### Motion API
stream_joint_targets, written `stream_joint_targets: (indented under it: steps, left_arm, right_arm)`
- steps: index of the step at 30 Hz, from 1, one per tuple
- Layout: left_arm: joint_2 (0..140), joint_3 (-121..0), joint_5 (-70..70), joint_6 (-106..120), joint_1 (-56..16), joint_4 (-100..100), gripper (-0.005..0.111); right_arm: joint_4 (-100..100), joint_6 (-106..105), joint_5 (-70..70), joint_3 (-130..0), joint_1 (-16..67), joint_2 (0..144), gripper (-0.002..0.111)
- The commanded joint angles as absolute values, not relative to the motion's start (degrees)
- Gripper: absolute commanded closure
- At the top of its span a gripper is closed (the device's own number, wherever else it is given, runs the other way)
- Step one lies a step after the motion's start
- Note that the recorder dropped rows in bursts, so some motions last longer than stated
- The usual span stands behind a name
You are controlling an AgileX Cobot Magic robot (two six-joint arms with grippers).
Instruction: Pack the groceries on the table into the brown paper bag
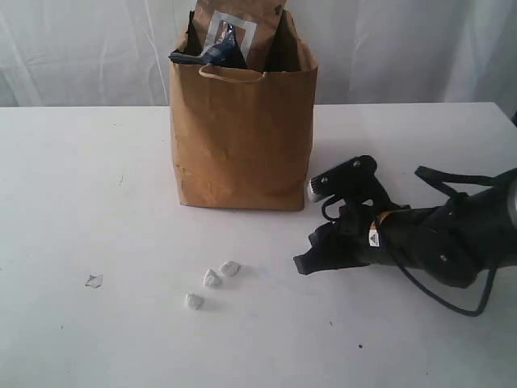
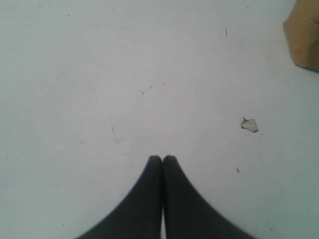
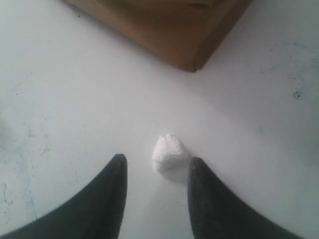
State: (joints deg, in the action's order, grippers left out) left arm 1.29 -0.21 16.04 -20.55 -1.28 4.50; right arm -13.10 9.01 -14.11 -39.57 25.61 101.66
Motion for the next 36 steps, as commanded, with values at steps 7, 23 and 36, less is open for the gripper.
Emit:
stream_joint_targets:
  steps: [7,23,36]
  left_arm:
    - [1.08,0.00,15.96,-20.62,-1.02,4.93,0.107]
    - [1.08,0.00,15.96,-20.62,-1.02,4.93,0.107]
    - [1.08,0.00,15.96,-20.62,-1.02,4.93,0.107]
  right_arm:
    - [-14.05,9.11,-13.86,-42.06,25.17,104.69,0.089]
    - [-13.54,13.54,15.01,-42.79,25.17,95.89,0.108]
    - [11.19,-12.52,31.55,-46.31,20.42,85.56,0.108]
